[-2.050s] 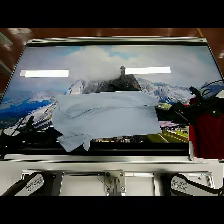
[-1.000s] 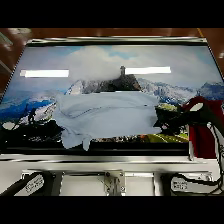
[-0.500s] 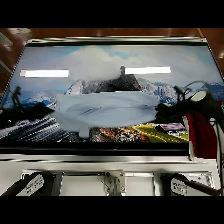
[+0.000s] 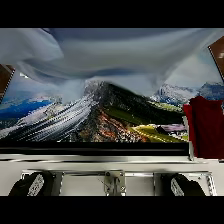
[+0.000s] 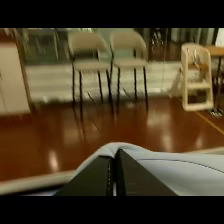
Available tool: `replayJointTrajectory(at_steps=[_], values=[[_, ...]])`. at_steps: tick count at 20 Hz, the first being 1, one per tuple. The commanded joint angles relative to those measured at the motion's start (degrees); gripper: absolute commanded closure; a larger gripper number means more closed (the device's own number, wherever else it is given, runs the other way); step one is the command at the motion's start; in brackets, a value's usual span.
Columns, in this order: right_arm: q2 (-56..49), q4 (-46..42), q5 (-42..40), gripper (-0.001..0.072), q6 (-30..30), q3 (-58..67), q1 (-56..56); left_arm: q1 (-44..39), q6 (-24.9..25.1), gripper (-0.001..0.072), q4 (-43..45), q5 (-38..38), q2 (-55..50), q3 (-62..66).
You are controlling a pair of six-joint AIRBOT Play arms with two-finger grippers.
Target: Fold the shirts.
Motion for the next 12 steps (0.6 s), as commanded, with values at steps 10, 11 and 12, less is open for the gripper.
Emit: replayJointTrajectory(at_steps=[10,11,12], values=[[14.19,-13.16,30.47,0.0646,7.43,9.44,0.02,0.07,-10.75,0.0670,18.99,-28.41,10.56,12.66],[13.55,-14.14,33.94,0.0646,7.45,9.44,0.02,0.07,-10.75,0.0670,19.02,-30.73,10.56,12.17],[12.63,-14.80,37.64,0.0646,7.89,9.44,0.02,0.07,-10.75,0.0670,18.97,-32.68,10.56,11.34]])
